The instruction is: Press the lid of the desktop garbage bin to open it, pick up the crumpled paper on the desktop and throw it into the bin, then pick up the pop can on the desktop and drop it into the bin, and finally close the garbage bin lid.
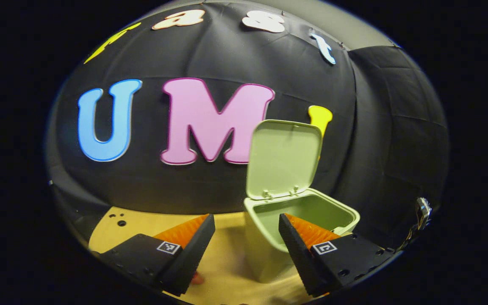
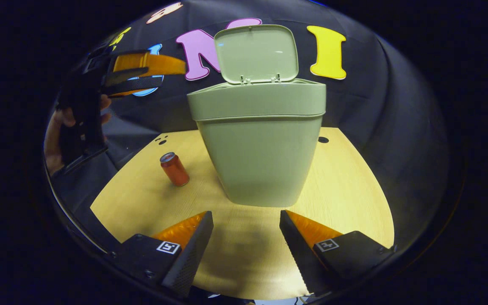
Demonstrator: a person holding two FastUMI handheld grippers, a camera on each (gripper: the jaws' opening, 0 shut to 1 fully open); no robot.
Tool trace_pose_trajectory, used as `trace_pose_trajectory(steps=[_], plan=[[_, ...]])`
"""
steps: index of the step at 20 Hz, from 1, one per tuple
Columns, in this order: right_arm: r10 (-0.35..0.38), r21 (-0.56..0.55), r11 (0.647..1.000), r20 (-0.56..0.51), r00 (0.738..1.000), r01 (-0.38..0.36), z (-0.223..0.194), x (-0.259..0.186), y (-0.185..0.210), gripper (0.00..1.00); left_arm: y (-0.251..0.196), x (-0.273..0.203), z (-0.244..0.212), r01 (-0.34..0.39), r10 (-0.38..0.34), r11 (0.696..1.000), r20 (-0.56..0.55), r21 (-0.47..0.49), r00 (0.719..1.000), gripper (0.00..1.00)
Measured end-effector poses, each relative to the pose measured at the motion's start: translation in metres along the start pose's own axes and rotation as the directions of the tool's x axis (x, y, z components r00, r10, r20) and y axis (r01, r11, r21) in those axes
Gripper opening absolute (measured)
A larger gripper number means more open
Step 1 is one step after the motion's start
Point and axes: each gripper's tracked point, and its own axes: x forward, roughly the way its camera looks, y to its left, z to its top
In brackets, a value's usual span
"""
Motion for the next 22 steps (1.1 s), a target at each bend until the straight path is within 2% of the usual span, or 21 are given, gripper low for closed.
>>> trace_pose_trajectory(steps=[5, 12, 18, 22], plan=[[0.041, -0.048, 0.998, -0.016, 0.999, -0.042, 0.001, 0.014, 0.039, 0.99, 0.085, -0.053, -0.045, -0.160, 0.155, 0.985, -0.075, -0.061, 0.985, 0.97], [0.112, -0.137, 0.984, -0.036, 0.993, -0.116, 0.001, 0.047, 0.110, 0.99, 0.178, -0.141, -0.097, -0.349, 0.331, 0.933, -0.175, -0.084, 0.927, 0.98], [0.161, -0.174, 0.970, -0.046, 0.986, -0.167, 0.005, 0.084, 0.154, 1.00, 0.220, -0.195, -0.135, -0.465, 0.424, 0.876, -0.255, -0.130, 0.869, 0.97], [0.179, -0.209, 0.960, -0.042, 0.983, -0.184, 0.009, 0.115, 0.174, 0.99, 0.228, -0.215, -0.155, -0.494, 0.436, 0.856, -0.303, -0.150, 0.848, 0.96]])
